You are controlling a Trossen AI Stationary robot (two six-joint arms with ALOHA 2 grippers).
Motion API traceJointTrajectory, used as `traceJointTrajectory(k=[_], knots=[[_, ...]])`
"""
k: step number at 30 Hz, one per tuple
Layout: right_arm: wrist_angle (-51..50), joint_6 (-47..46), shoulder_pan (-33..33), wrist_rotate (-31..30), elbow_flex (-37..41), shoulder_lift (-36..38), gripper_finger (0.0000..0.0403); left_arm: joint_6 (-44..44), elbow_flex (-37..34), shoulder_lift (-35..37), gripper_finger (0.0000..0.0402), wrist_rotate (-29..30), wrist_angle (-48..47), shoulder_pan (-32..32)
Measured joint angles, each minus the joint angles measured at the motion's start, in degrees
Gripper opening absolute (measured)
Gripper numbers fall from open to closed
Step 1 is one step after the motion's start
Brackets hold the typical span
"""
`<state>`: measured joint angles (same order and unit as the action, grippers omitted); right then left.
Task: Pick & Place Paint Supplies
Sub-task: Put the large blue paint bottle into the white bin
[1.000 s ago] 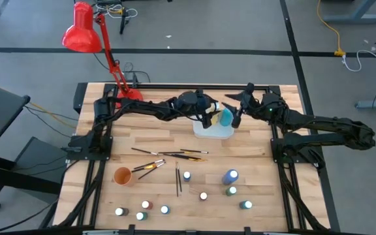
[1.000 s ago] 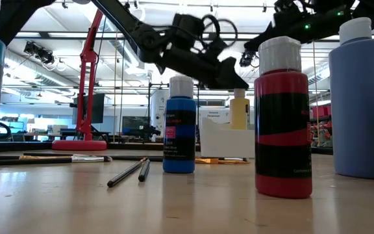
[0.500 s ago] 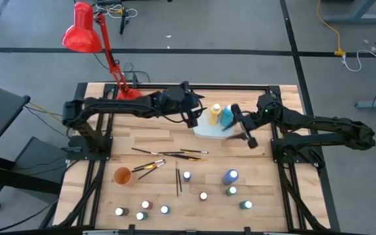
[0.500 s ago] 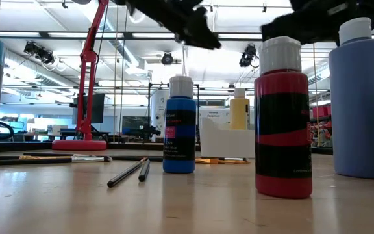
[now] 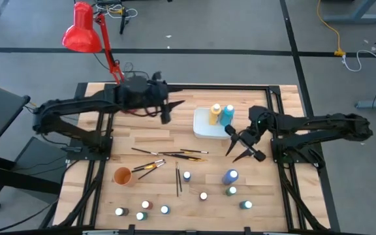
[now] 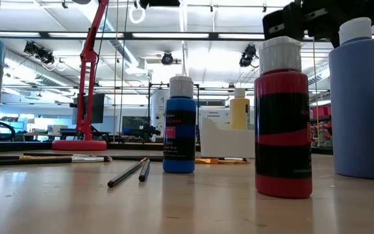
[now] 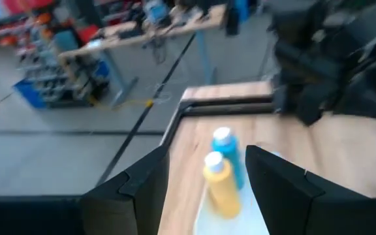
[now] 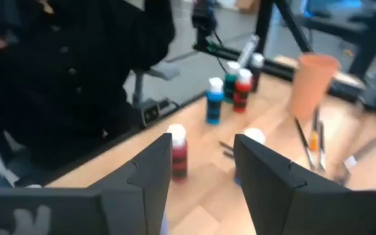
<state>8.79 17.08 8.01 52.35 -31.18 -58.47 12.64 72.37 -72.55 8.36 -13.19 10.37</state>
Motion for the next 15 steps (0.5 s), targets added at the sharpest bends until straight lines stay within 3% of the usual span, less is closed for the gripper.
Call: traceJointTrajectory(k=[8,15], knots=[[1.6,-1.8,-7.4,3.9,0.3,-2.1,0.0169,-3.4,-17.9,9.5,0.0208,-1.9,10.8,0.2],[2.8,1.6,-13.8,-3.9,0.3,-6.6,0.0169,-5.2,-28.8,16.1,0.0208,-2.0,22.7,0.2]])
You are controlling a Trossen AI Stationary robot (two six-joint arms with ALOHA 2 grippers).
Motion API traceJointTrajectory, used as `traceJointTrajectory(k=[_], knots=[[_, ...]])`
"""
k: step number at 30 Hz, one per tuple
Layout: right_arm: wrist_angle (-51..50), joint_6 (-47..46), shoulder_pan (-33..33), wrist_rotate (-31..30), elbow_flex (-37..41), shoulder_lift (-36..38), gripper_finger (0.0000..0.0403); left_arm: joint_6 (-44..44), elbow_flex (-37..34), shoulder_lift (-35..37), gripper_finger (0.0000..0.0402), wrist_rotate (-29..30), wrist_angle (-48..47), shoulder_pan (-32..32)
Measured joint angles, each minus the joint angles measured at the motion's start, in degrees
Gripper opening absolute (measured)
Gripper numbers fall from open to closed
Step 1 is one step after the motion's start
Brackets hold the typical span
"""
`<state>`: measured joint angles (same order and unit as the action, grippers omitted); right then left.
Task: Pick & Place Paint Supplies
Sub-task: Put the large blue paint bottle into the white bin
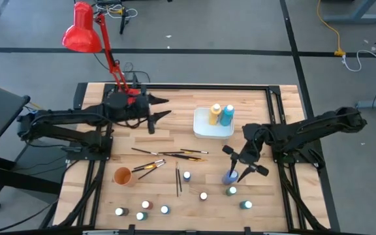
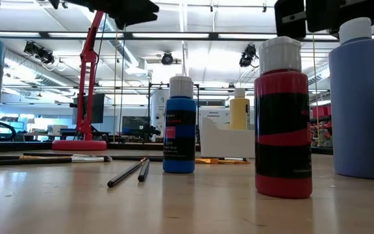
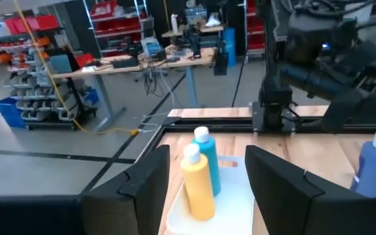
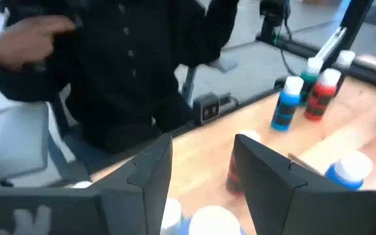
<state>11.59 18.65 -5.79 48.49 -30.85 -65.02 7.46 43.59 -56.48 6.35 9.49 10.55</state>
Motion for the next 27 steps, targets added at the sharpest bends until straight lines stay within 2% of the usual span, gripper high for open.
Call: traceJointTrajectory(k=[4,10,14,20,25,27], knots=[[1.0,1.3,-0.7,-5.2,-0.1,-3.1,0.0169,-1.0,-1.4,2.2,0.0208,0.0,0.7,0.0],[3.0,1.6,-0.7,-0.5,-0.2,-6.9,0.0169,-1.7,-1.4,3.0,0.0208,-0.8,0.7,-0.1],[3.7,1.6,-0.7,-0.4,-0.2,-7.2,0.0169,-1.5,-1.4,3.0,0.0208,-1.0,0.3,-0.1],[5.9,1.5,-0.7,-0.7,0.0,-5.2,0.0169,-1.5,-1.4,3.0,0.0208,-1.0,0.4,-0.1],[2.9,1.3,-0.7,3.2,0.0,-3.1,0.0169,-1.5,-1.4,3.0,0.0208,-1.1,0.3,-0.1],[0.7,1.5,-0.7,3.0,0.0,-2.9,0.0169,-1.5,-1.4,3.0,0.0208,-1.1,0.3,-0.1]])
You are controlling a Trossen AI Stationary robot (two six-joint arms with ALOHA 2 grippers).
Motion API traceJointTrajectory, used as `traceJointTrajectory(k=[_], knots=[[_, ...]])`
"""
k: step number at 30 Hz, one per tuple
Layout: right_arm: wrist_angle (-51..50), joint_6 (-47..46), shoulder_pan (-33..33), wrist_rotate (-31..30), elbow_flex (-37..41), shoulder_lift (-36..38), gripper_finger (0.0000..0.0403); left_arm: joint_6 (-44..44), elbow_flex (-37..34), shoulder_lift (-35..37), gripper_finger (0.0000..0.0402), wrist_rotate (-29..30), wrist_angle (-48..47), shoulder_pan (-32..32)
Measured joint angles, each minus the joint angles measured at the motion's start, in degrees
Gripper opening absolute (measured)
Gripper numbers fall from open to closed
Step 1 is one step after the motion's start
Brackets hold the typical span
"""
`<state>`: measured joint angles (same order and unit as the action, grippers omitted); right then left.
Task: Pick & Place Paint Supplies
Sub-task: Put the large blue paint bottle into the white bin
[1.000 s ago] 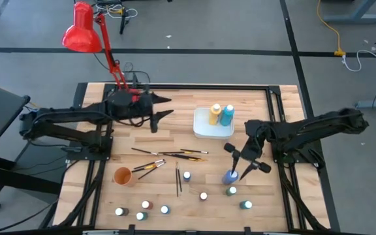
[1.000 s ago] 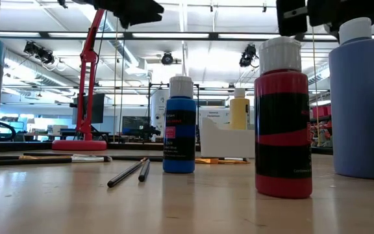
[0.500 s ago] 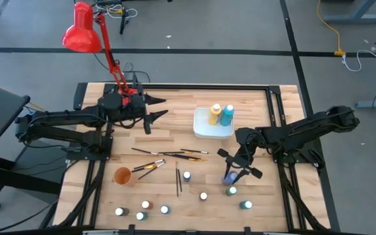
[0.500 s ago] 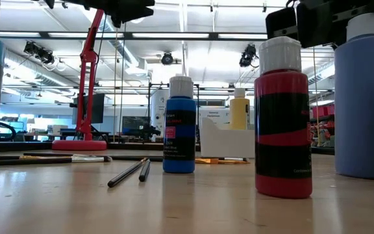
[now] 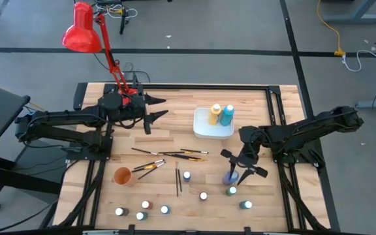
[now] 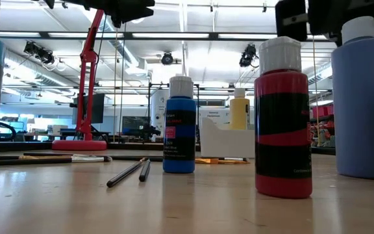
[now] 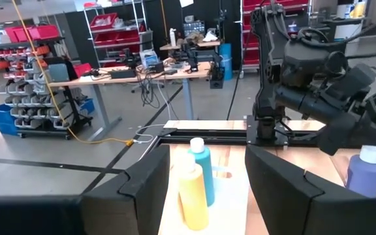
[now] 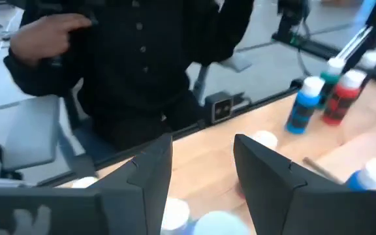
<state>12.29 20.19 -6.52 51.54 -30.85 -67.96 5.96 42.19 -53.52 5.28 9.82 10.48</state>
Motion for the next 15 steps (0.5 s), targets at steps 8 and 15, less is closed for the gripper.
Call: traceJointTrajectory(k=[8,15], knots=[[-3.4,1.5,0.0,-7.5,0.0,-1.7,0.0169,0.2,0.0,0.0,0.0208,0.0,0.0,0.0],[-3.3,2.7,0.0,-7.5,0.0,-3.3,0.0165,0.4,0.0,0.0,0.0208,0.0,0.0,0.0]])
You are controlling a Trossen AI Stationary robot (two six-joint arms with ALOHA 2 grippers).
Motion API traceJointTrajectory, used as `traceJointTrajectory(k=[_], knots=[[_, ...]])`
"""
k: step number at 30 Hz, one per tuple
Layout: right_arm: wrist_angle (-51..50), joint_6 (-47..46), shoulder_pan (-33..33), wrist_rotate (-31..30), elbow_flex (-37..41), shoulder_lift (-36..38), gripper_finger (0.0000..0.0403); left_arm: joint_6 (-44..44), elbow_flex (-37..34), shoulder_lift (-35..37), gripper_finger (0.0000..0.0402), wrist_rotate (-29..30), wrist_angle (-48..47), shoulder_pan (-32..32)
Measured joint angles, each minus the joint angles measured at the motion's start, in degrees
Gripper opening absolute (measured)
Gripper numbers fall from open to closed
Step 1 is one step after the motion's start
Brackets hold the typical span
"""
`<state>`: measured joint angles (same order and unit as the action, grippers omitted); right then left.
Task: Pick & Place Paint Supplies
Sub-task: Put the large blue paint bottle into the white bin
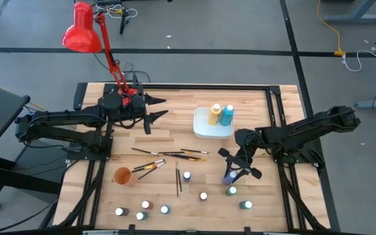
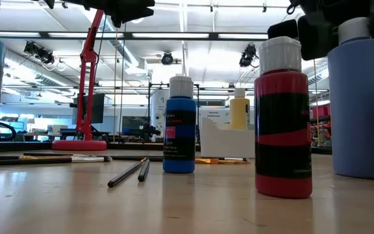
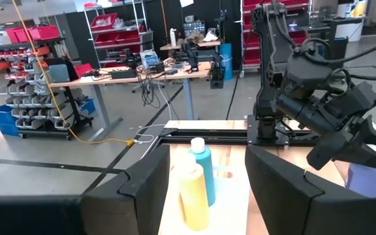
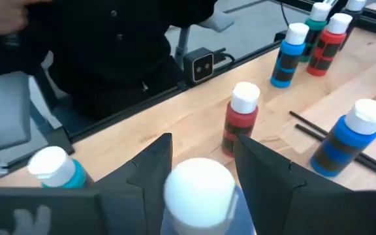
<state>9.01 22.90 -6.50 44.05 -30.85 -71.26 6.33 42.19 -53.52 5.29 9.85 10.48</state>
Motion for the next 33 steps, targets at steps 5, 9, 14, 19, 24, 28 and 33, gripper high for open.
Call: traceJointTrajectory(k=[5,9,14,19,24,28,33], knots=[[2.0,0.3,0.0,-0.1,0.0,-0.2,0.0117,0.8,0.0,0.0,0.0208,0.0,0.0,0.0],[5.8,-2.2,0.0,-0.3,0.1,-0.1,0.0108,1.0,0.0,0.0,0.0208,0.0,0.0,0.0],[18.3,-5.0,0.6,-2.0,0.0,3.4,0.0108,1.0,0.0,0.0,0.0208,0.0,0.0,0.0],[16.3,-1.8,3.6,-10.3,-0.2,10.6,0.0108,1.0,0.0,0.0,0.0208,0.0,0.0,0.0],[20.7,4.9,7.1,-36.9,-0.2,15.0,0.0108,1.0,0.0,0.0,0.0208,0.0,0.0,0.0],[31.4,3.8,11.6,-47.5,-0.4,12.3,0.0108,2.0,0.0,-0.1,0.0208,0.0,0.0,0.0],[33.0,-1.8,17.2,-48.0,-2.1,5.7,0.0110,2.6,0.0,-0.1,0.0208,0.1,0.5,0.0]])
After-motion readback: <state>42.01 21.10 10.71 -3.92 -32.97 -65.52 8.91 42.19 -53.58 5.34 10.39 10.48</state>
